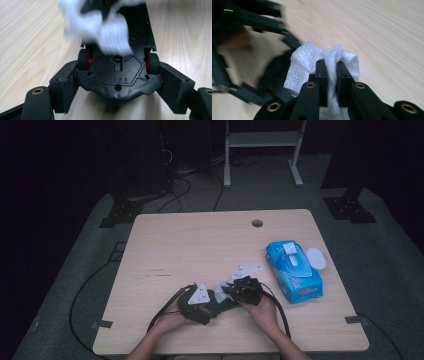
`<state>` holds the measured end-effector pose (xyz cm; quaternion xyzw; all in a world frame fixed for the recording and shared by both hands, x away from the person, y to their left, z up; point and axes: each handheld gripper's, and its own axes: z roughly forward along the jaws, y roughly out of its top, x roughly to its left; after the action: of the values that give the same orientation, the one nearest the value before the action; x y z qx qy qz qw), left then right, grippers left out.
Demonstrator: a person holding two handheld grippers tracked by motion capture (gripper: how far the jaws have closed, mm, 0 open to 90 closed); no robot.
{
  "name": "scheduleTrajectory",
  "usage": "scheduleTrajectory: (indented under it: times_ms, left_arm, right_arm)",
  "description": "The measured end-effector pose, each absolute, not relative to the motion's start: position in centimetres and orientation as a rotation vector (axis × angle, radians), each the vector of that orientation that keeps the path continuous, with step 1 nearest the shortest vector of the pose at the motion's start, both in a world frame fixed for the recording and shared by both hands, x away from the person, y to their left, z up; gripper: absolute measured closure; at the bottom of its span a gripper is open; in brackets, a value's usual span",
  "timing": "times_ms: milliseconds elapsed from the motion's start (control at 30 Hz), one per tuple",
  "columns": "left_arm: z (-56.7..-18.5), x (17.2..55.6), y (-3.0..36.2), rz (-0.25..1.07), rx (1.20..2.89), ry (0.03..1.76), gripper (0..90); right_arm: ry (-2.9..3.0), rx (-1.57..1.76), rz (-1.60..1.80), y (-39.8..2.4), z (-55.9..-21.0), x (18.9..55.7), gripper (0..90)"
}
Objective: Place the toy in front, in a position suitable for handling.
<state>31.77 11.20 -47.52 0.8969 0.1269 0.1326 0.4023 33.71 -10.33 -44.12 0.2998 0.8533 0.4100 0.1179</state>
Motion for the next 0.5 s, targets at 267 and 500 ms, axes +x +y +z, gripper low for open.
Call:
scheduleTrajectory:
  times_ms: [267,500]
  left_arm:
    - [-47.7,31.8,11.2,0.337,2.28,0.319,23.7]
    - [-47.7,32.0,11.6,0.329,2.273,0.332,23.7]
  right_arm:
    - [2.514,0.929,1.28,-11.0,-44.5,33.7,82.0]
    - [2.48,0.957,1.229,-12.4,-44.4,34.0,82.0]
